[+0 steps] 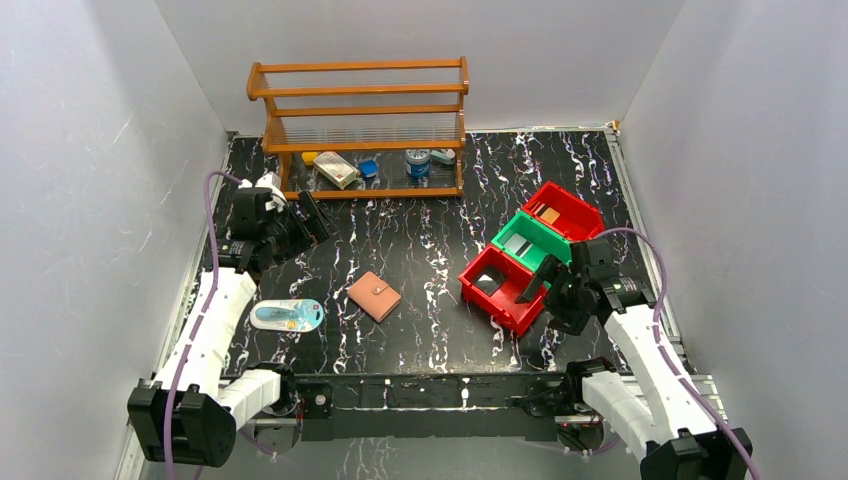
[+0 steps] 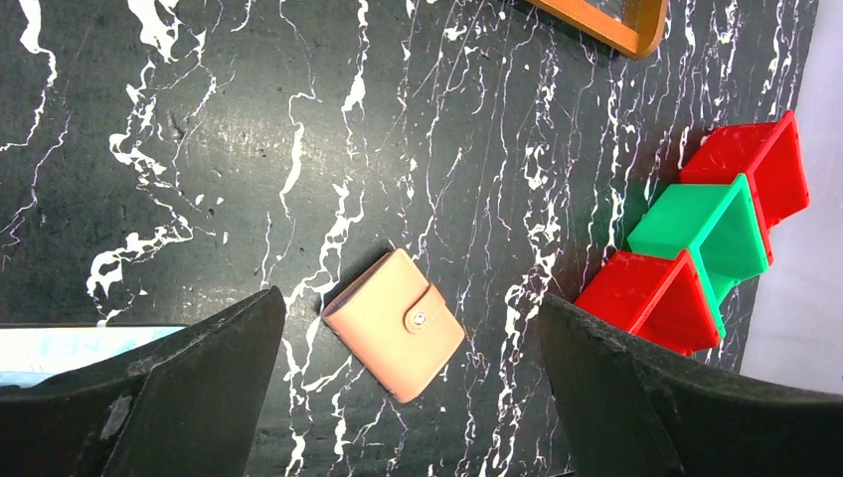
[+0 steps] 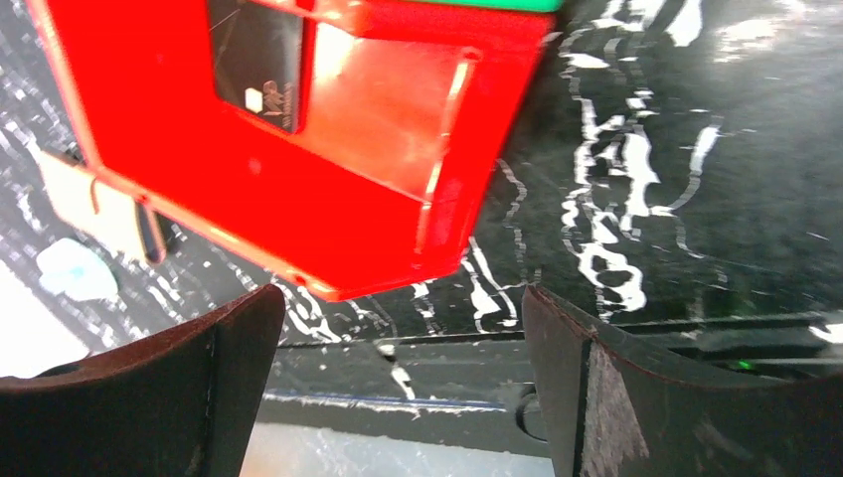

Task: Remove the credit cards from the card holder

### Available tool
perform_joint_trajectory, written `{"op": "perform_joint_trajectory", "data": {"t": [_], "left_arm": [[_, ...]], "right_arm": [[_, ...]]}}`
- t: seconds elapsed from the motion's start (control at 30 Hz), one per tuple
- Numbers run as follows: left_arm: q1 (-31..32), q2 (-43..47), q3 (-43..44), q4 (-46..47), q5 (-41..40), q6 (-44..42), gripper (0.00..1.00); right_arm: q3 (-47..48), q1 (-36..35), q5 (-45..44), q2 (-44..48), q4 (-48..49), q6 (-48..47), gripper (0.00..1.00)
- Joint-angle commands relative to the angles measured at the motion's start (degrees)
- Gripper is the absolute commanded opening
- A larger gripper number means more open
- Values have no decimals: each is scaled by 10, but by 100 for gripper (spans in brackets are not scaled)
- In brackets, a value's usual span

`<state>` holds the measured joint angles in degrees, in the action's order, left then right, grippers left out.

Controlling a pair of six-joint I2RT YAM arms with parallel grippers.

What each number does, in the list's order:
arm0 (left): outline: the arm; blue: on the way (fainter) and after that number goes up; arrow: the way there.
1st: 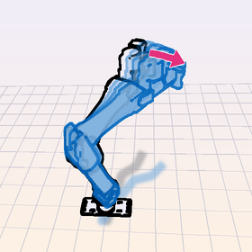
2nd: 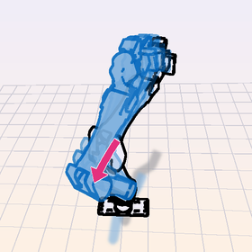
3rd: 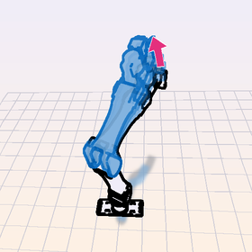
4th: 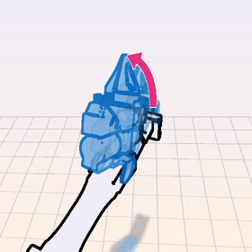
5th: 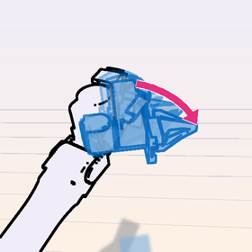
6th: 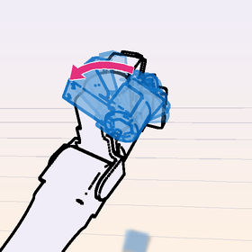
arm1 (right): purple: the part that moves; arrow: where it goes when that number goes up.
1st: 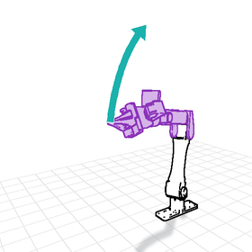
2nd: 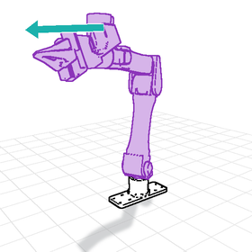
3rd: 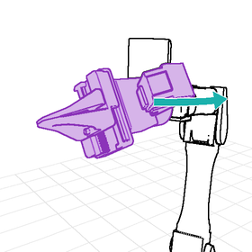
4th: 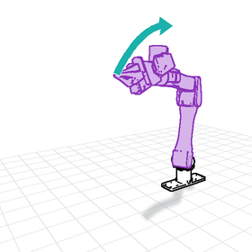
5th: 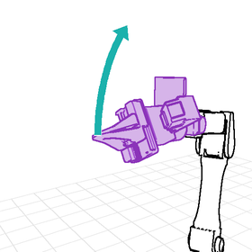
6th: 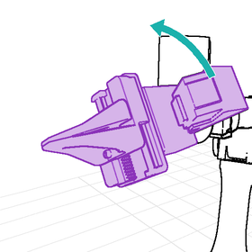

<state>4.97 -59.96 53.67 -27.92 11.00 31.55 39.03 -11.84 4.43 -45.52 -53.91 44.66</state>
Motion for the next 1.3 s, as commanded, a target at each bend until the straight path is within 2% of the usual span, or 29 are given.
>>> {"op": "perform_joint_trajectory", "data": {"t": [0.0,0.17,0.3,0.5,0.63,0.87,1.13,1.27], "left_arm": [[-6,19,-5,-7,20,3,98],[-5,18,-6,-7,20,0,98],[-6,17,-1,-8,17,-7,98],[-6,19,3,-10,9,-16,98],[-6,24,14,-35,-50,-26,98],[-6,36,37,-80,-141,-45,98],[-6,42,29,-86,-162,-57,98],[-6,43,23,-84,-160,-56,98]], "right_arm": [[-2,3,122,-20,93,-30,97],[-5,4,227,-58,170,-59,95],[22,0,251,-107,190,-89,95],[79,-34,221,-192,208,-99,96],[128,-81,190,-256,232,-77,97],[221,-150,85,-370,205,-61,98],[272,-222,111,-456,234,-47,98],[325,-256,92,-512,237,-42,97]]}}
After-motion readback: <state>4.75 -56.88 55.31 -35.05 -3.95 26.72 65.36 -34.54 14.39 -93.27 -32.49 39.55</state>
